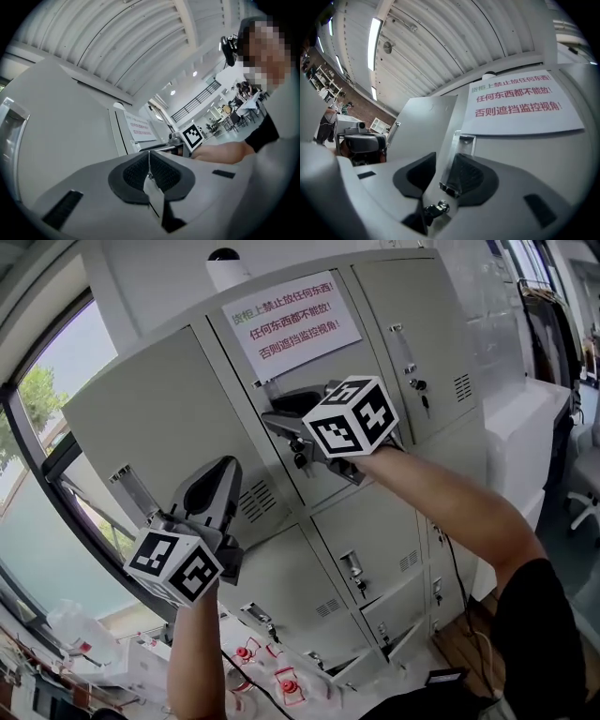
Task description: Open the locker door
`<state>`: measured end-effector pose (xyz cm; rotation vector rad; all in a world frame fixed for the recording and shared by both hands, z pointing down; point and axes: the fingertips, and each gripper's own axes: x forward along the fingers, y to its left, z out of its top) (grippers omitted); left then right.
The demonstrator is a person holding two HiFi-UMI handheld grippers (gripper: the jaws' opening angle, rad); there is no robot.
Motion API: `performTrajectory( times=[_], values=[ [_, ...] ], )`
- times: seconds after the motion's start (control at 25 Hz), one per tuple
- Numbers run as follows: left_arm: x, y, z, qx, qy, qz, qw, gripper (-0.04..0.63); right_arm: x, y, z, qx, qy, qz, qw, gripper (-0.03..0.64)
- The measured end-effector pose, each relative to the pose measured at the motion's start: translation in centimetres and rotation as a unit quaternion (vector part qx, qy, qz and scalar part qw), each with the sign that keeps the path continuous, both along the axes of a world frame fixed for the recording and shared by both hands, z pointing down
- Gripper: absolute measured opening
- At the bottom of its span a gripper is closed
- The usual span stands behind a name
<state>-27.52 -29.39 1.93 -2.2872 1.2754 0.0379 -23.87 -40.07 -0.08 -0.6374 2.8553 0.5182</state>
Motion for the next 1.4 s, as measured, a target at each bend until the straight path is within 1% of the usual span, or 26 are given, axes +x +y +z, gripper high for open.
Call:
performTrajectory(
  times=[0.24,0.48,0.56,0.64,0.92,1.12,1.4],
  values=[
    [-0.4,-1.0,0.4,-0.008,0.003,0.005,1.0000,0.024,-0.8,-0.5,0.3,-0.004,0.016,0.008,1.000,0.130],
    [-0.4,-0.6,0.3,-0.010,0.007,0.007,0.9999,0.025,-0.7,-0.7,0.0,-0.016,0.011,0.005,1.000,0.130],
    [-0.4,-0.5,0.3,-0.009,0.007,0.009,0.9999,0.025,-0.5,-0.5,0.0,-0.014,0.017,0.006,1.000,0.126],
    [-0.4,-0.5,0.3,-0.010,0.010,0.009,0.9999,0.024,-0.3,-0.4,-0.1,-0.014,0.020,0.003,1.000,0.107],
    [-0.5,-1.4,0.7,-0.016,0.011,0.005,0.9998,0.023,0.5,0.6,0.1,-0.022,0.019,-0.018,0.999,0.075],
    [-0.3,-1.9,0.1,-0.015,0.012,0.002,0.9998,0.023,1.7,1.9,-0.3,-0.030,0.021,-0.041,0.998,0.058],
    [0.5,-2.8,0.9,-0.026,0.013,0.005,0.9996,0.024,2.8,3.7,0.0,-0.043,0.019,-0.080,0.996,0.058]
  ],
)
